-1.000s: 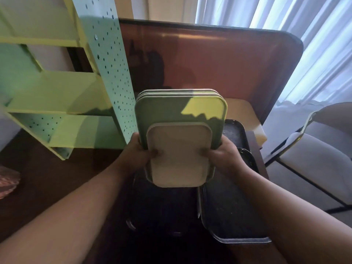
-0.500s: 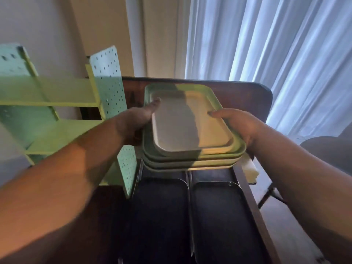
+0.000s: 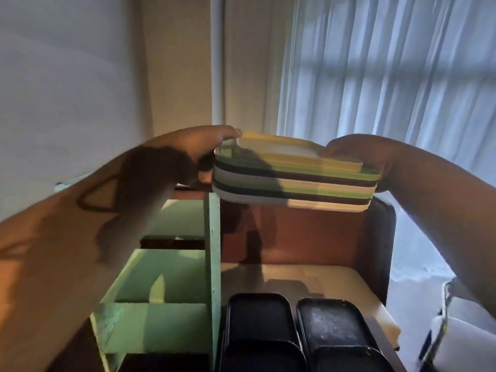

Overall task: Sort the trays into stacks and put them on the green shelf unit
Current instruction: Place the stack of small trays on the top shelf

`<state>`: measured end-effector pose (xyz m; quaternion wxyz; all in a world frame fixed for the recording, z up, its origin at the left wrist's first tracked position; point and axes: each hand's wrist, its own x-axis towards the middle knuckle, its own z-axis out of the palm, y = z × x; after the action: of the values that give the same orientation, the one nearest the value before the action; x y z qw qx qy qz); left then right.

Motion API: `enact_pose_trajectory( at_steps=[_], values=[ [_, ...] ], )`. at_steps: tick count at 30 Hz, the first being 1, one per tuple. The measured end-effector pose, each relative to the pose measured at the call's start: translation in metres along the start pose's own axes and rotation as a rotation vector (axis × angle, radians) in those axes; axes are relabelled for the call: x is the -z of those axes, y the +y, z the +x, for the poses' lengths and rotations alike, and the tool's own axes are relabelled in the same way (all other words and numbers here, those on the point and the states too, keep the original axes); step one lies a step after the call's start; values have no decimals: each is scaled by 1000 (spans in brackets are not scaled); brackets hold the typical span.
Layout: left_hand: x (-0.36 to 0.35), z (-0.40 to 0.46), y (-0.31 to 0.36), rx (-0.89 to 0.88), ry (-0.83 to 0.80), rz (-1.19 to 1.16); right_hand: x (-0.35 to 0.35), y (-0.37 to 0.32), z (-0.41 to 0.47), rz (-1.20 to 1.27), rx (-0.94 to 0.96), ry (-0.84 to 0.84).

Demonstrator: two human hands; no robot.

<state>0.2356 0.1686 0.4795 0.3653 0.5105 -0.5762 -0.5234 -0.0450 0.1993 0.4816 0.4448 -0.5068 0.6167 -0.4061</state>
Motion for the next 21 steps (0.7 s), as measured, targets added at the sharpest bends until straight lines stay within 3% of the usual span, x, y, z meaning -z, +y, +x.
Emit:
enact_pose_trajectory(
  at_steps=[4, 8, 18, 21],
  values=[
    [65, -1, 22, 53, -133, 101, -49, -52, 11, -74, 19, 0],
    [136, 23, 17, 132, -38, 221, -120, -92, 32, -119, 44, -67],
    [253, 62, -24, 190, 131, 385, -261, -109, 101, -301, 20, 28],
    [263, 61, -31, 176, 183, 441, -288, -110, 113, -553, 87, 74]
  ],
)
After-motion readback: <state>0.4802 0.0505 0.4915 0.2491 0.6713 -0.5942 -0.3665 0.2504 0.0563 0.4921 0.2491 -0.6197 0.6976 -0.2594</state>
